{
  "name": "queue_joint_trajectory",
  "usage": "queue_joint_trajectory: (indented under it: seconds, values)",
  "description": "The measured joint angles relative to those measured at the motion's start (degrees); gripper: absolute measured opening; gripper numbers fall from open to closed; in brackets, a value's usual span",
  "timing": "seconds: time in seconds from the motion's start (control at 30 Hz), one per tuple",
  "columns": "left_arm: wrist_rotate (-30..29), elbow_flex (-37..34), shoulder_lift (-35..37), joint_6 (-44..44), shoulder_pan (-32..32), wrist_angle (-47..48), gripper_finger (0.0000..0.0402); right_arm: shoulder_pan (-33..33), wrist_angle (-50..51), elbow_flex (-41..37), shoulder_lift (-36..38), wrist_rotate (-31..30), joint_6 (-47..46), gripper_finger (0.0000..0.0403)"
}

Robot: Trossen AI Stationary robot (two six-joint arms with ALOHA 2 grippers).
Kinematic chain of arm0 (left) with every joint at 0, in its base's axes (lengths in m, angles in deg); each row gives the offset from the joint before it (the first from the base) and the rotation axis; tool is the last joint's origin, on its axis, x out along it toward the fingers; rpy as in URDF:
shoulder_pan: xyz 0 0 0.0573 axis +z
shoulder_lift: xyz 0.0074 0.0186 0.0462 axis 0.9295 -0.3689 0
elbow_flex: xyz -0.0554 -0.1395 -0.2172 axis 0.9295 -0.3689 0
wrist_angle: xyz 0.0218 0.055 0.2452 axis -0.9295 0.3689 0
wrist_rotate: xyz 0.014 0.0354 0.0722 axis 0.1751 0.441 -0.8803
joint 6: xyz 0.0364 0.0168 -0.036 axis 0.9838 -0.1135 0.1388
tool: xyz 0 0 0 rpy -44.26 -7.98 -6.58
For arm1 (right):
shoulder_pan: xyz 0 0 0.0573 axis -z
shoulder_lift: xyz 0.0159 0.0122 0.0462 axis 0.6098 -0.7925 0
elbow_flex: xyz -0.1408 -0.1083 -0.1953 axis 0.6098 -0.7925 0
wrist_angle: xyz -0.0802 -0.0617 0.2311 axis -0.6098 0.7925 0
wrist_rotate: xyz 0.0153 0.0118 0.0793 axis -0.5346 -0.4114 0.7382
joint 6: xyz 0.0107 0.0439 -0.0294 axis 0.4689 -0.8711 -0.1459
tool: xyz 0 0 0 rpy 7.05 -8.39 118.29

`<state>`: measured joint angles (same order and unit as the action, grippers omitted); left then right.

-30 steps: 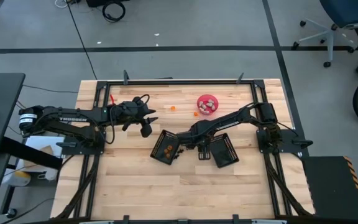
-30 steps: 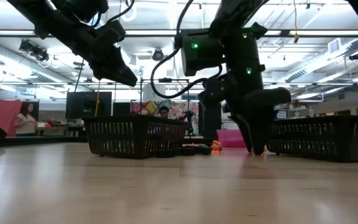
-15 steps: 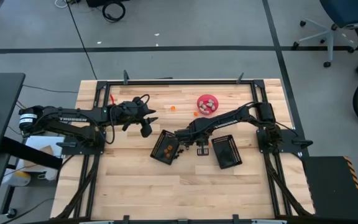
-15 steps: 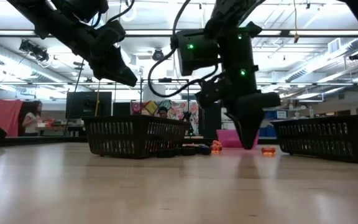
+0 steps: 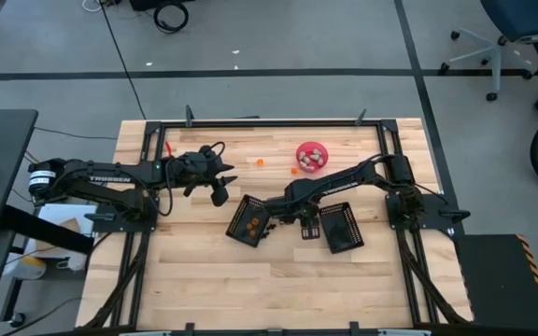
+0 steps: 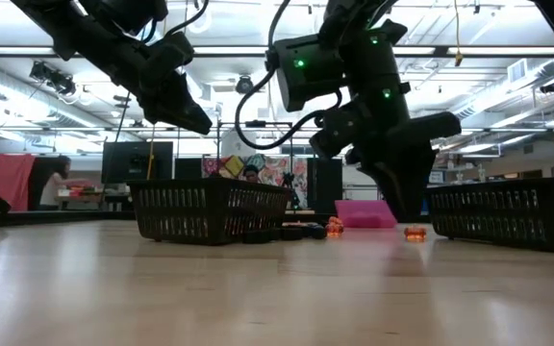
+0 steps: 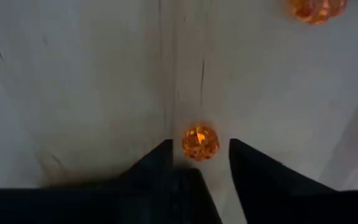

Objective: Sort Halloween decoration
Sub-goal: Put the orange pumpkin toy into the left black bin

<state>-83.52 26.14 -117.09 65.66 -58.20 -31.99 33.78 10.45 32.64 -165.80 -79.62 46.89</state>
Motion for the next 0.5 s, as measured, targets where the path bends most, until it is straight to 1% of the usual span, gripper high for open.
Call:
queue_joint_trajectory:
  seconds: [0.1, 0.2, 0.3, 0.5]
  values:
    - [0.00, -0.02, 0.00, 0.00, 0.00, -0.25, 0.0142, 0.01, -0.62, -0.22, 0.00, -0.34, -0.73, 0.0201]
    - [0.00, -0.02, 0.00, 0.00, 0.00, -0.26, 0.0142, 0.05, -0.84, -0.22, 0.00, -1.45, -0.96, 0.0217]
    - [0.00, -0.03, 0.00, 0.00, -0.01, -0.26, 0.0142, 0.01, -2.21, -0.72, 0.00, -1.45, -0.93, 0.0218]
    - [0.00, -0.04, 0.00, 0.00, -0.04, -0.32, 0.0142, 0.01, -3.29, -3.90, 0.00, -1.44, -1.95, 0.0206]
